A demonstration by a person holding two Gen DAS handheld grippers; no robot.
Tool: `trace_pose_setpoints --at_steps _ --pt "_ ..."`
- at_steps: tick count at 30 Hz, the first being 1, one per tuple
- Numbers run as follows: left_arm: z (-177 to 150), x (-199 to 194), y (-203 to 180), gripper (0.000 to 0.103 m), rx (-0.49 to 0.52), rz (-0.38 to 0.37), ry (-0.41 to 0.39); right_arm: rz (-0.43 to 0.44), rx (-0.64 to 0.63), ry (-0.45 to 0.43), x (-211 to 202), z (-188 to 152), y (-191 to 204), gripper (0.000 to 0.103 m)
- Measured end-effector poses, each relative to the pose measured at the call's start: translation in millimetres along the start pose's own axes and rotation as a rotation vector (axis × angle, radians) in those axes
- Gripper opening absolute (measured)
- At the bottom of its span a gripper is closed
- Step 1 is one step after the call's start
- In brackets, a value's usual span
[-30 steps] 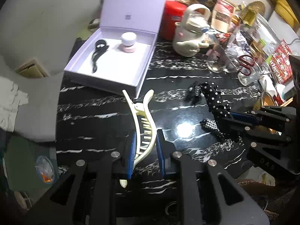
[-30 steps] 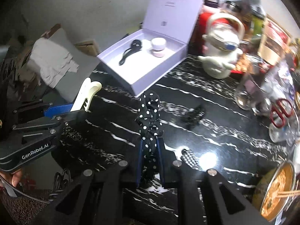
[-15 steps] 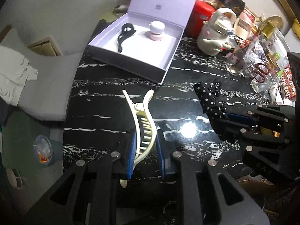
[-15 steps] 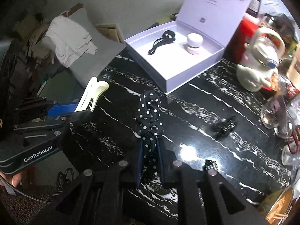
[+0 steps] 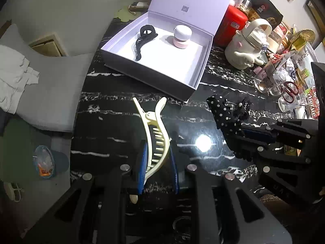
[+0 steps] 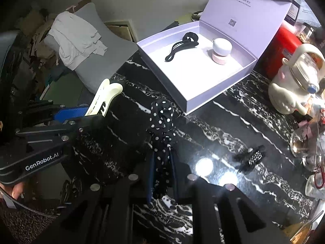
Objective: Organize objects
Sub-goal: 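Carry the scrunchie with the right tool while the left tool carries the cream clip into the box, then lower both items into the box and open both tools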
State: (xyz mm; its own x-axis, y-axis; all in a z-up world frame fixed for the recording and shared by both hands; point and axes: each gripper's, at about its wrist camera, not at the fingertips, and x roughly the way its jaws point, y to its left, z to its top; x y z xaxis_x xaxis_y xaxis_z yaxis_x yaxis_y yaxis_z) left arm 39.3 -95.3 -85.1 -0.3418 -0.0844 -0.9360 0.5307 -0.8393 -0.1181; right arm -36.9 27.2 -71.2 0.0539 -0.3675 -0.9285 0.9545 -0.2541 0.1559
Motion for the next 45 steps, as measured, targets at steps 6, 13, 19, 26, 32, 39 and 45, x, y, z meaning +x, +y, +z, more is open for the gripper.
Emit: trace_pose_setpoints --at_steps 6,13,19,26,32,39,45 --pt "24 10 2 0.019 0.021 -0.006 0.006 -0.008 0.008 0.000 7 17 -9 0.014" --pt "52 26 4 0.019 0.048 -0.011 0.018 -0.008 0.032 0.001 16 38 -24 0.014" --pt "76 42 5 0.019 0.066 -0.018 0.034 -0.007 0.059 0.007 29 57 -41 0.014" --pt "109 60 9 0.019 0.079 -0.030 0.040 -0.001 0.091 0.010 44 83 -62 0.014" --pt "138 79 13 0.019 0.085 -0.043 0.040 0.002 0.121 -0.001 58 106 -79 0.014" --pt "163 106 15 0.019 0.094 -0.046 0.049 0.018 0.167 -0.007 82 131 -98 0.014" --pt "179 127 16 0.019 0.096 -0.058 0.050 0.034 0.191 -0.013 101 148 -109 0.014"
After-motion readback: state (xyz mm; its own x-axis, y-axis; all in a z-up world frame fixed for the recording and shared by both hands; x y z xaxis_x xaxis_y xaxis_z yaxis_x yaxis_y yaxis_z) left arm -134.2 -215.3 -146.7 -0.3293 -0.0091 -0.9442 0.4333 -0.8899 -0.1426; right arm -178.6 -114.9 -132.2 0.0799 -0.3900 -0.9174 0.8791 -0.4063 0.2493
